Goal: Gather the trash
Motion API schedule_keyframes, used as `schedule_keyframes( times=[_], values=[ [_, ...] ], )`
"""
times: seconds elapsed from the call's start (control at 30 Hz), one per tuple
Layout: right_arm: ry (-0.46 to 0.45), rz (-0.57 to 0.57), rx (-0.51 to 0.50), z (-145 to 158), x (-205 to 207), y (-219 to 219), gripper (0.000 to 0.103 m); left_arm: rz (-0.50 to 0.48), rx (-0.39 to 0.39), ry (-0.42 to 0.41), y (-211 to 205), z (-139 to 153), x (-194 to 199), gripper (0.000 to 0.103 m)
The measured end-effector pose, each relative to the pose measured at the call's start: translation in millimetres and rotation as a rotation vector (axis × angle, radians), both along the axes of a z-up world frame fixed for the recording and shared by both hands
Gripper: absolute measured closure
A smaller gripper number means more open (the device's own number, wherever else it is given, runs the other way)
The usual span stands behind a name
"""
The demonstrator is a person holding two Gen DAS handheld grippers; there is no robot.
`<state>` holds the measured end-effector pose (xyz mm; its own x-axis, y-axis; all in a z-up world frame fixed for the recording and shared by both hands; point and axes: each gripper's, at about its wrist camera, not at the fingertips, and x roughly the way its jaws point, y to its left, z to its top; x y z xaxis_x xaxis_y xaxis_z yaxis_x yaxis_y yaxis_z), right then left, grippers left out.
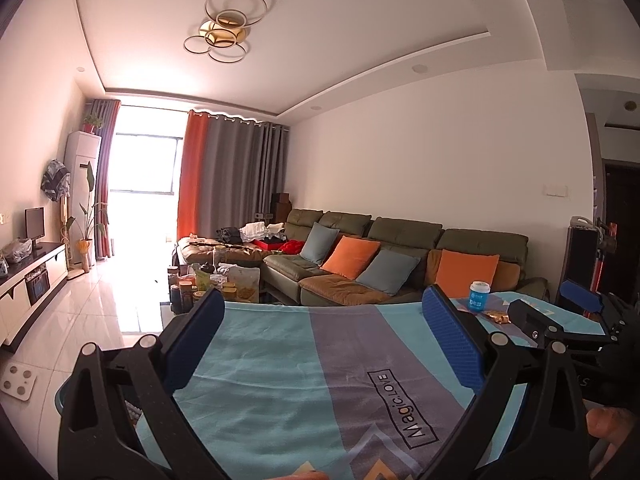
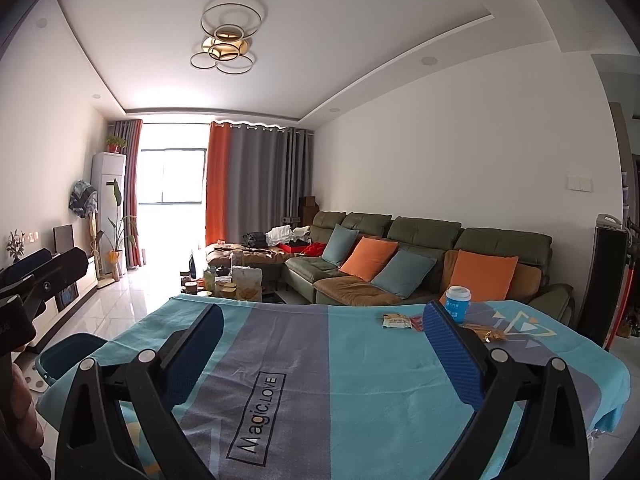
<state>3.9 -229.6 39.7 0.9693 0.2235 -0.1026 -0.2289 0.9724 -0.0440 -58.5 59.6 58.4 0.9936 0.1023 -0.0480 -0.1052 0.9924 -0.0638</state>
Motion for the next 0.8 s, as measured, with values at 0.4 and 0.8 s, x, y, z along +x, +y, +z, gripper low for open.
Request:
schedule_keyframes(
  times=[0.4, 0.8],
  values=[
    [-0.001, -0.004, -0.007, -0.1, 0.7, 0.9, 0.007, -0.008, -0.001, 0.006, -0.7, -1.4, 0.7, 0.006],
    [0.001, -0.005, -0.012, -0.2, -0.3, 3.1, 0.007, -0.028, -0.002, 0.019, -3.8, -6.9, 2.2, 0.006]
  ],
)
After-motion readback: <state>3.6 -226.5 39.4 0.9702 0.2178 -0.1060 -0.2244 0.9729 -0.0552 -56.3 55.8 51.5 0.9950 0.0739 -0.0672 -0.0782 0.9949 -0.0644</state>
